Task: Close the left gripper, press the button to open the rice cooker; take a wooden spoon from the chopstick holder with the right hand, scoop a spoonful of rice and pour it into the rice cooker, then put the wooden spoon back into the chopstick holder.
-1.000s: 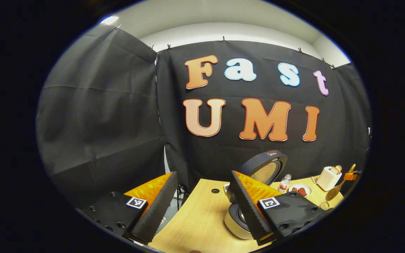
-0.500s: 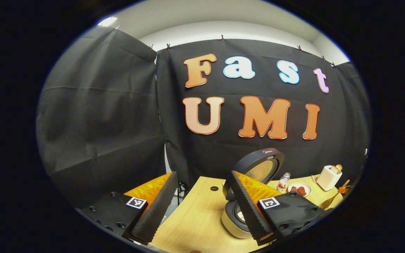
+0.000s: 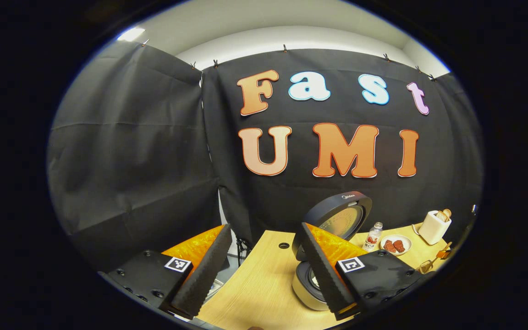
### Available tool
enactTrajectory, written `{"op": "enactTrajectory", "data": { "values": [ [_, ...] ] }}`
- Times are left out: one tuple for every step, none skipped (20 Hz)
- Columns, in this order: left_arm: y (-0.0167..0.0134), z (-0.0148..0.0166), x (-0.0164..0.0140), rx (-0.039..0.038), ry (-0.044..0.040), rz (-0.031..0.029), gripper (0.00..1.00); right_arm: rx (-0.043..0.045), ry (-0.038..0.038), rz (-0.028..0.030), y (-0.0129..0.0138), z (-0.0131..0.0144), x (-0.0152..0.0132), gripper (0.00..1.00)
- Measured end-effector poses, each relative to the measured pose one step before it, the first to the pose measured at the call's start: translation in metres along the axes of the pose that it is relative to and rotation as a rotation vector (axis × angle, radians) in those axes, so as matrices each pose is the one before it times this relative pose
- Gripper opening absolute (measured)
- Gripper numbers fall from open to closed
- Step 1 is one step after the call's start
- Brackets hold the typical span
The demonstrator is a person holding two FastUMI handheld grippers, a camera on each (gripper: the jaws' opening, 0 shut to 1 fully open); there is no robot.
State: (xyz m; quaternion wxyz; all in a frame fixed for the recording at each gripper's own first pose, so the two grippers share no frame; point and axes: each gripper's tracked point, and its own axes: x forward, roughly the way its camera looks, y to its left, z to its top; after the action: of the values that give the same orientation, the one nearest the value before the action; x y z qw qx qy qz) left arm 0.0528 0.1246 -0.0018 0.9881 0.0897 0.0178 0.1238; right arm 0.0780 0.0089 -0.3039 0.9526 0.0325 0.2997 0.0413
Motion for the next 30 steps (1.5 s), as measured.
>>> {"op": "enactTrajectory", "data": {
  "values": [
    [-0.00286,0.00017,-0.00012,-0.00314,0.00173,-0.00194,1.0,0.0056,0.00959,0.0027,-0.00243,-0.00244,0.00062,0.14],
    [-0.0022,-0.00079,0.00198,-0.00152,0.00033,-0.00056,1.0,0.01756,-0.0094,0.00202,-0.00181,0.00308,-0.00244,0.14],
    [-0.00248,0.00089,0.00136,0.00097,0.00044,-0.00058,1.0,0.0101,0.00641,-0.00715,-0.00384,-0.00091,0.00024,0.16],
    [-0.00294,0.00018,0.00182,0.00148,-0.00024,0.00058,1.0,0.01126,0.00082,-0.01229,-0.00405,0.00071,0.00097,0.19],
    [-0.00359,0.0018,0.0018,0.00092,0.00009,-0.00117,1.0,0.0108,0.001,-0.0128,-0.00375,0.00292,0.00051,0.21],
    [-0.00391,0.00061,0.00052,-0.00035,0.0006,-0.00212,1.0,0.01127,0.00994,-0.02336,-0.0052,0.00178,-0.00053,0.25],
    [-0.00476,0.00205,0.00268,-0.00496,0.00046,-0.00593,1.0,0.00689,0.01029,-0.01789,-0.00748,-0.00094,-0.00224,0.31],
    [-0.0069,0.00151,0.00249,-0.00904,0.00138,-0.01486,1.0,0.00215,0.00832,-0.01326,-0.00347,0.00163,-0.00316,0.51],
    [-0.00779,0.00313,0.00331,-0.00716,-0.00415,-0.0205,1.0,-0.0017,0.0003,-0.01387,-0.00302,0.00353,-0.00228,0.7],
    [-0.00362,0.00689,0.00289,-0.00469,-0.01025,-0.00746,1.0,-0.00406,-0.00715,-0.01114,-0.00346,0.00532,-0.00261,0.89],
    [-0.00428,0.00569,0.00298,0.00026,-0.00818,-0.00223,1.0,-0.00643,-0.01612,-0.01279,-0.00361,0.00721,-0.00431,0.94],
    [-0.00512,0.00441,0.00507,-0.00004,-0.00281,-0.00609,1.0,-0.00846,-0.0175,-0.01172,-0.00404,0.00728,-0.00459,0.95],
    [-0.00804,0.00381,0.00566,-0.00304,-0.00138,-0.01297,1.0,-0.01079,-0.01337,-0.00519,-0.00268,0.00872,-0.00418,0.95],
    [-0.00766,0.00661,0.0077,-0.00447,-0.00659,-0.01117,1.0,-0.0144,-0.01268,-0.00338,-0.00139,0.00827,-0.00469,0.95],
    [-0.00777,0.01067,0.00975,-0.00466,-0.01779,-0.00817,1.0,-0.01388,-0.01488,-0.00295,-0.00122,0.0091,-0.00415,0.95],
    [-0.00718,0.01145,0.01104,0.0036,-0.01578,-0.00128,0.99,-0.0139,-0.01889,-0.0003,-0.00137,0.01018,-0.00481,0.95],
    [-0.00681,0.01107,0.01051,0.00577,-0.01508,-0.00098,0.99,-0.01417,-0.02001,0.00088,-0.00008,0.01013,-0.00379,0.95],
    [-0.00999,0.0082,0.01472,0.00559,-0.00746,-0.01415,0.99,-0.01405,-0.01514,0.00366,0.00019,0.00833,-0.00468,0.95],
    [-0.00922,0.00835,0.01528,0.00179,-0.00174,-0.00988,0.99,-0.01026,-0.01039,0.00717,0.00145,0.00649,-0.00344,0.95],
    [-0.00632,0.01371,0.0107,0.01068,-0.00612,-0.01085,0.99,-0.00768,-0.00682,0.00883,0.00126,0.00474,-0.00318,0.95],
    [-0.00972,0.00837,0.01419,0.0106,-0.00818,-0.01164,0.99,-0.00716,-0.0016,0.00784,0.0015,0.00308,-0.00214,0.95],
    [-0.00961,0.00826,0.01523,0.00523,-0.00901,-0.01363,0.99,-0.00697,-0.00151,0.00524,-0.00007,0.00132,-0.00225,0.95],
    [-0.00976,0.00355,0.01363,-0.00521,0.00003,-0.01657,0.99,-0.00457,-0.00339,0.00144,-0.00065,0.0024,-0.0018,0.95],
    [-0.01007,-0.00122,0.01598,-0.00995,0.00816,-0.01737,0.99,-0.00056,-0.0058,0.00021,-0.00126,0.00275,-0.00145,0.95],
    [-0.00724,-0.00561,0.0141,-0.00422,0.0202,-0.0057,0.99,0.00189,-0.00424,0.00049,-0.00091,0.00261,-0.00162,0.95],
    [-0.00142,-0.00926,0.01323,0.00819,0.02102,0.00175,0.99,0.00124,-0.00318,0.00132,-0.00113,0.00122,-0.00249,0.95],
    [-0.00203,-0.00942,0.01137,0.02006,0.02969,0.00306,1.0,0.00073,-0.00379,0.00197,-0.00086,0.00269,-0.00202,0.95],
    [-0.00389,-0.00931,0.0116,0.01091,0.02282,-0.00081,1.0,-0.00185,0.00027,0.00283,-0.00153,0.00087,-0.00105,0.95],
    [-0.00449,-0.00693,0.01024,-0.00104,0.01768,-0.00635,1.0,-0.00421,0.00291,0.00203,-0.0015,0.00069,-0.00102,0.95],
    [-0.00273,-0.00513,0.00786,-0.00373,0.01485,-0.00122,1.0,-0.00487,0.00021,-0.00221,-0.00299,0.00079,-0.00033,0.95]
  ]
}}
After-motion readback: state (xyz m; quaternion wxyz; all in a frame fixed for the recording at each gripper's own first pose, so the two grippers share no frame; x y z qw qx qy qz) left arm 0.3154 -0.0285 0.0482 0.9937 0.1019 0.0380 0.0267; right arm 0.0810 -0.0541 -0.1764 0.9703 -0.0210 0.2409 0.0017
